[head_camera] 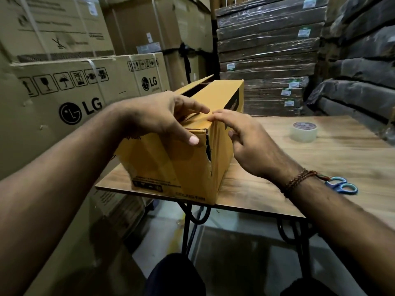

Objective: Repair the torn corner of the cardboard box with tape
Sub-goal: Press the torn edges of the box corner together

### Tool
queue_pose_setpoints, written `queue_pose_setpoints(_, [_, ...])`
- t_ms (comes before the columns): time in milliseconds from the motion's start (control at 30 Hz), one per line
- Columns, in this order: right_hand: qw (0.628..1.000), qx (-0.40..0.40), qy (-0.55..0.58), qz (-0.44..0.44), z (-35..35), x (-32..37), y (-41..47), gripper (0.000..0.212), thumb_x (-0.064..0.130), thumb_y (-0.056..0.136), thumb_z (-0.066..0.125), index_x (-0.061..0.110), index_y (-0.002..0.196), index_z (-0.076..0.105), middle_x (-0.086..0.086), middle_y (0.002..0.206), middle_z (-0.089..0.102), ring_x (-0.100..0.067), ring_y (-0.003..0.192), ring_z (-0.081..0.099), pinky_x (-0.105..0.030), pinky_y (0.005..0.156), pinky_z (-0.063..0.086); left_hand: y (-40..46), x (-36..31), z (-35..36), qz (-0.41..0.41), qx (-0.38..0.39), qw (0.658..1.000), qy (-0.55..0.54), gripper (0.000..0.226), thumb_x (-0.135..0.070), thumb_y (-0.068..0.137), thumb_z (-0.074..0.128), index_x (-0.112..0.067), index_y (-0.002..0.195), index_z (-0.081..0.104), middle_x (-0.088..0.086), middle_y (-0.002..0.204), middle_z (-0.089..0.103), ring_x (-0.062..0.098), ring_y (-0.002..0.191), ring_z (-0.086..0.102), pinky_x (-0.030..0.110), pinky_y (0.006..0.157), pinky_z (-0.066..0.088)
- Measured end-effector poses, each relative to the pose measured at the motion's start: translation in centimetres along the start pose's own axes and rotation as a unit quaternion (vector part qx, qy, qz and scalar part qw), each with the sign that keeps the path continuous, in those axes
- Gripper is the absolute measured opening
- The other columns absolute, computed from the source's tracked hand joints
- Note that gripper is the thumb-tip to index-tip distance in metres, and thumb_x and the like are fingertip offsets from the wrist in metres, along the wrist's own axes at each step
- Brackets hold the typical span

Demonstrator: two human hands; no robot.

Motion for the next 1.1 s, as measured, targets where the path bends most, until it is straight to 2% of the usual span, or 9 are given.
queue_pose_setpoints(67, [1.0,-0.002,-0.018,-0.003,-0.1,0.0,0.2,0.054,0.015,0.096,0.04,0.019,0.144,0.065,0.008,0.146,0.061,-0.014,0.14,0.048,-0.012,0.114,0.028,0.1,0.5,0.3,0.003,-0.01,1.0,0.013,0.089,-0.04,0.063,0.088,-0.05,0.144,0.053,-0.018,0.151,0.051,0.012,0.139,0.049,0.045,0.113,0.044])
queue_pose_setpoints(233, [1.0,-0.013,-0.012,0.016,0.4,-0.8,0.5,0.053,-0.002,0.101,0.049,0.022,0.146,0.064,0.001,0.154,0.06,-0.014,0.148,0.046,-0.044,0.127,0.038,-0.2,1.0,0.5,0.017,-0.042,0.999,0.016,0.083,-0.039,0.065,0.083,-0.048,0.143,0.055,-0.028,0.136,0.059,-0.008,0.118,0.055,0.019,0.091,0.044])
queue_pose_setpoints(333, [0.999,-0.03,0.019,0.015,0.8,-1.0,0.2,0.055,-0.005,0.1,0.055,0.022,0.147,0.064,0.003,0.155,0.058,-0.003,0.144,0.043,-0.039,0.126,0.04,-0.3,1.2,0.8,0.026,-0.053,0.998,0.016,0.076,-0.045,0.066,0.081,-0.051,0.138,0.058,-0.034,0.127,0.059,-0.018,0.108,0.055,0.013,0.083,0.044])
queue_pose_setpoints(567, [0.998,-0.038,0.053,0.015,2.0,-1.7,-0.2,0.069,-0.013,0.097,0.054,0.026,0.154,0.058,0.001,0.164,0.048,-0.016,0.154,0.042,-0.043,0.121,0.048,-0.4,1.4,1.7,0.027,-0.1,0.993,0.047,0.074,-0.057,0.068,0.075,-0.052,0.14,0.057,-0.039,0.127,0.056,-0.024,0.104,0.048,0.012,0.08,0.04])
queue_pose_setpoints(733, [0.997,-0.042,0.062,0.011,1.9,-1.6,-0.3,0.07,-0.015,0.096,0.057,0.026,0.153,0.058,0.002,0.165,0.048,-0.016,0.151,0.047,-0.015,0.11,0.051,-0.3,1.0,2.1,0.03,-0.111,0.992,0.044,0.076,-0.059,0.065,0.073,-0.047,0.14,0.06,-0.046,0.115,0.055,-0.041,0.087,0.045,0.008,0.078,0.038])
queue_pose_setpoints(800, [0.997,-0.046,0.067,0.011,2.2,-1.6,-0.3,0.068,-0.011,0.096,0.062,0.027,0.153,0.058,0.003,0.164,0.048,-0.015,0.149,0.048,-0.009,0.106,0.05,-0.2,1.2,2.1,0.034,-0.119,0.991,0.043,0.074,-0.056,0.068,0.074,-0.046,0.139,0.06,-0.046,0.115,0.055,-0.042,0.087,0.045,0.008,0.078,0.038])
queue_pose_setpoints(900, [0.995,-0.06,0.077,0.021,2.6,-1.7,-0.3,0.067,-0.002,0.096,0.069,0.029,0.154,0.058,0.006,0.163,0.048,-0.014,0.148,0.048,-0.039,0.113,0.055,-0.3,1.8,2.1,0.048,-0.124,0.99,0.039,0.073,-0.056,0.068,0.075,-0.044,0.139,0.062,-0.042,0.123,0.058,-0.04,0.097,0.047,0.009,0.084,0.04])
queue_pose_setpoints(967, [0.994,-0.066,0.085,0.026,2.9,-1.7,-0.3,0.067,0.003,0.095,0.073,0.029,0.154,0.057,0.006,0.163,0.047,-0.014,0.149,0.046,-0.045,0.112,0.056,-0.3,2.1,1.9,0.059,-0.12,0.99,0.037,0.074,-0.056,0.067,0.076,-0.044,0.139,0.062,-0.038,0.131,0.06,-0.034,0.108,0.049,0.009,0.086,0.045])
queue_pose_setpoints(1100, [0.991,-0.077,0.107,0.008,3.7,-1.2,-0.2,0.064,0.002,0.095,0.074,0.024,0.154,0.058,0.001,0.164,0.047,-0.013,0.15,0.045,-0.02,0.098,0.061,-0.4,2.7,1.1,0.065,-0.104,0.992,0.034,0.07,-0.051,0.068,0.079,-0.045,0.136,0.065,-0.036,0.135,0.061,-0.024,0.116,0.054,0.003,0.078,0.051])
Point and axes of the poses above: each hand's wrist, its own y-axis towards the middle knuckle, its own z-axis out of the palm, x = y × z, the point moved 2 cm from there along y, towards the middle knuckle
